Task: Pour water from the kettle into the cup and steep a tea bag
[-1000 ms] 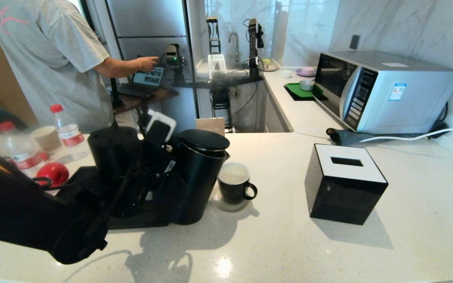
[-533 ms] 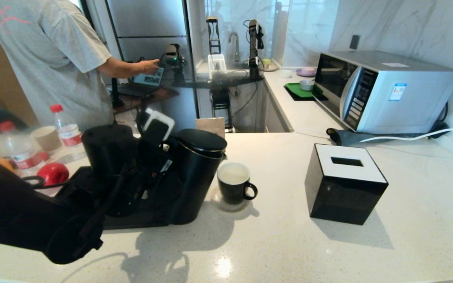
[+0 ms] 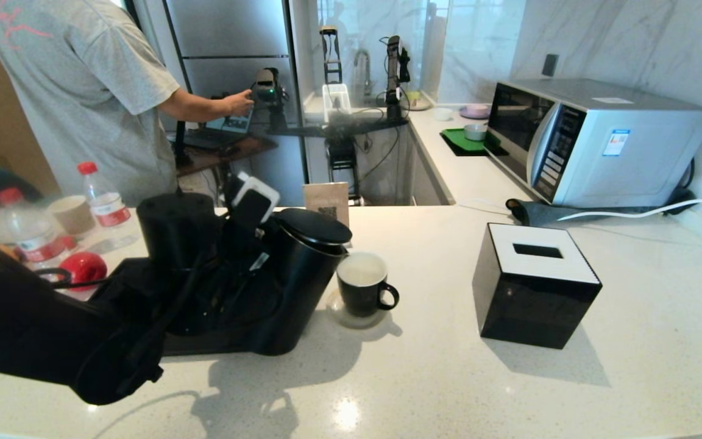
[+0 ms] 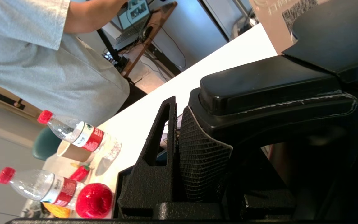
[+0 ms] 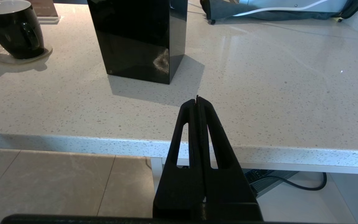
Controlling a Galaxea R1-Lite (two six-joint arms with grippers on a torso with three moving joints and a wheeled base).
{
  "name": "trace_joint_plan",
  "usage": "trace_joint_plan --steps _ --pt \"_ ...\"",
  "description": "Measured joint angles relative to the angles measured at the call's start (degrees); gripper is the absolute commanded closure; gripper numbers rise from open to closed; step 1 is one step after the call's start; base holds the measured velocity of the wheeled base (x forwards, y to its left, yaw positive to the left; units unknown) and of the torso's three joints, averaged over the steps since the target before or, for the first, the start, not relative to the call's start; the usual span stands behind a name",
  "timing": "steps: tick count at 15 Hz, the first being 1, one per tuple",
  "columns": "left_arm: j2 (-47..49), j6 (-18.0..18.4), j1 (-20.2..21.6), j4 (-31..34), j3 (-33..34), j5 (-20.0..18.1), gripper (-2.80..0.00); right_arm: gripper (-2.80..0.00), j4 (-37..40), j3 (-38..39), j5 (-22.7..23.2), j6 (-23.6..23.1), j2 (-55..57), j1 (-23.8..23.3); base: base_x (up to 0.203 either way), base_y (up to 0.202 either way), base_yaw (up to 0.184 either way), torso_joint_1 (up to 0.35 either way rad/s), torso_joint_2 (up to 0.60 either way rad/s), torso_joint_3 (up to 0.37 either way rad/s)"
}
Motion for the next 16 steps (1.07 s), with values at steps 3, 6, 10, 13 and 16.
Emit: trace_joint_plan --steps 3,6,10,13,16 --pt "0.1 1.6 -0.1 2.2 -1.6 0.0 0.00 0.00 0.0 0.0 0.0 0.0 0.0 0.0 0.000 0.000 0.000 0.000 0.00 0.000" --pt "0.4 3.5 -0.2 3.4 -2.8 -0.1 0.00 0.00 0.0 0.0 0.0 0.0 0.0 0.0 0.000 0.000 0.000 0.000 0.00 0.000" --pt "0.6 3.6 -0.3 3.6 -3.3 -0.1 0.00 0.00 0.0 0.0 0.0 0.0 0.0 0.0 0.000 0.000 0.000 0.000 0.00 0.000" --pt "0.7 3.7 -0.3 3.6 -3.6 0.0 0.00 0.00 0.0 0.0 0.0 0.0 0.0 0.0 0.000 0.000 0.000 0.000 0.00 0.000" --pt "0.7 3.7 -0.3 3.6 -4.0 -0.1 0.00 0.00 0.0 0.0 0.0 0.0 0.0 0.0 0.000 0.000 0.000 0.000 0.00 0.000"
